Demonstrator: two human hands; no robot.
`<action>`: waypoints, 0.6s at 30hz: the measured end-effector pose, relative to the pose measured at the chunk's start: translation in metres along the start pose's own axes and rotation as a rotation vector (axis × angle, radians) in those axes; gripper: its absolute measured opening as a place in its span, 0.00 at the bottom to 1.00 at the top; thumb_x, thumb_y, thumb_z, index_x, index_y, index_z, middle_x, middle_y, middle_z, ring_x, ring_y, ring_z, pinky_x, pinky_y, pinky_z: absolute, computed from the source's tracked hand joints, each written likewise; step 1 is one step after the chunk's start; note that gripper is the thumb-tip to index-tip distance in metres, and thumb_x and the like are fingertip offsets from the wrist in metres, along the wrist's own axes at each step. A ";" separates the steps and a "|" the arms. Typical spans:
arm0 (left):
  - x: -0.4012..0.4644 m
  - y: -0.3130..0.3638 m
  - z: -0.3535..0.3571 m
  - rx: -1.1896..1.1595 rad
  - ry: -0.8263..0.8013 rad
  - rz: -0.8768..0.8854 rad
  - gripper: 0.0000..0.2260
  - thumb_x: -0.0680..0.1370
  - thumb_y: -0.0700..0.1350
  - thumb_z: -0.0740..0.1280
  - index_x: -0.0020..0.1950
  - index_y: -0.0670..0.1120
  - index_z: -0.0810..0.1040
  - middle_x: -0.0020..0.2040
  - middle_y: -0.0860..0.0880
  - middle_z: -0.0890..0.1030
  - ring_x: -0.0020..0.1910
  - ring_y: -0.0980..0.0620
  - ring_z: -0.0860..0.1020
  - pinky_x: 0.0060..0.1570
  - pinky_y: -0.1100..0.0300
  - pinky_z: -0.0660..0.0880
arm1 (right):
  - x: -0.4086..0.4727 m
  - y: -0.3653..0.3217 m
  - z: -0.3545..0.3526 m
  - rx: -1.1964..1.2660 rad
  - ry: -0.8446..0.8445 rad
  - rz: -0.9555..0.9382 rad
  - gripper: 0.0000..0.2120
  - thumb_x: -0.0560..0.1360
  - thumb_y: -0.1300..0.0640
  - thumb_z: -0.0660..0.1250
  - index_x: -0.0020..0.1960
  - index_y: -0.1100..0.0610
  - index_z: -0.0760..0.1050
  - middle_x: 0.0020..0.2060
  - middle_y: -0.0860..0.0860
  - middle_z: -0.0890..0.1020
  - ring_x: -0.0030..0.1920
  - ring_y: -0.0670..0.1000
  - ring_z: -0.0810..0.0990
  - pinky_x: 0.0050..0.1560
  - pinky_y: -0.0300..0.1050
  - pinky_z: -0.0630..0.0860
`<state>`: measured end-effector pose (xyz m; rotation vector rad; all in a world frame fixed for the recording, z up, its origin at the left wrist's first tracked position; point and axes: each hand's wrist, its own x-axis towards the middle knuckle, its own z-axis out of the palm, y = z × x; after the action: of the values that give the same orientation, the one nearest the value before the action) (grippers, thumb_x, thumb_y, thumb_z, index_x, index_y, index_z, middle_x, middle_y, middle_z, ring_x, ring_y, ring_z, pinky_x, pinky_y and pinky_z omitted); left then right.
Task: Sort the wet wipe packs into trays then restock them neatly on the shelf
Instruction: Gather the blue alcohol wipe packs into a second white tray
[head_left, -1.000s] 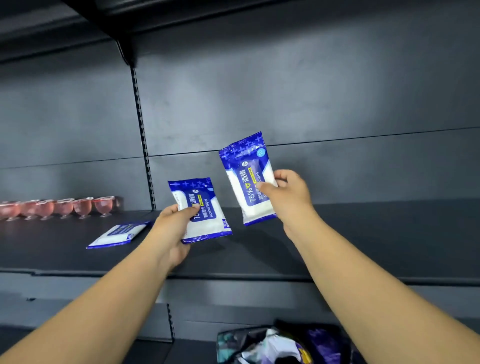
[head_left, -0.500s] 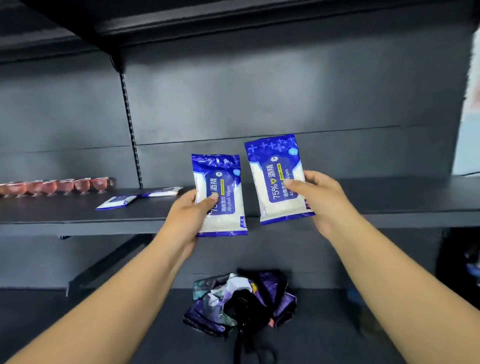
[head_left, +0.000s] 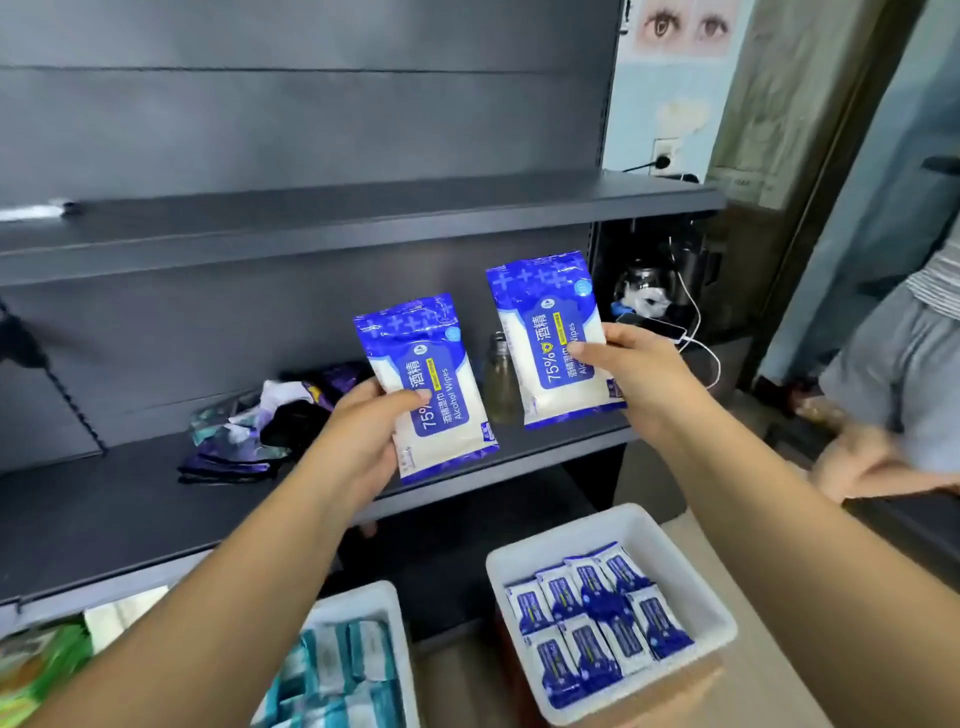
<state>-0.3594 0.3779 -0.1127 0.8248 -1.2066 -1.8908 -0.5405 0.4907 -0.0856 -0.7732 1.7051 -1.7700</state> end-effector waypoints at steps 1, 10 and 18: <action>0.000 -0.013 0.005 0.014 -0.012 -0.029 0.09 0.76 0.29 0.60 0.45 0.42 0.76 0.32 0.48 0.83 0.30 0.52 0.82 0.31 0.56 0.80 | -0.002 0.008 -0.011 -0.016 0.016 0.017 0.04 0.73 0.63 0.69 0.47 0.56 0.76 0.41 0.51 0.83 0.37 0.48 0.82 0.38 0.41 0.79; 0.050 -0.148 0.074 0.005 0.113 -0.225 0.09 0.75 0.30 0.61 0.51 0.40 0.75 0.37 0.46 0.84 0.33 0.51 0.83 0.33 0.55 0.81 | 0.055 0.110 -0.126 -0.087 0.008 0.228 0.10 0.73 0.60 0.69 0.54 0.60 0.75 0.45 0.54 0.83 0.41 0.52 0.82 0.47 0.49 0.79; 0.090 -0.305 0.104 0.037 0.332 -0.457 0.08 0.76 0.31 0.62 0.48 0.42 0.76 0.40 0.46 0.84 0.35 0.51 0.83 0.38 0.55 0.81 | 0.111 0.263 -0.185 -0.081 -0.028 0.546 0.02 0.74 0.65 0.67 0.46 0.61 0.77 0.39 0.53 0.82 0.38 0.52 0.81 0.50 0.50 0.78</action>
<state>-0.5644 0.4375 -0.3708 1.4675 -0.9002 -1.9752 -0.7516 0.5251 -0.3502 -0.3128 1.7652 -1.3146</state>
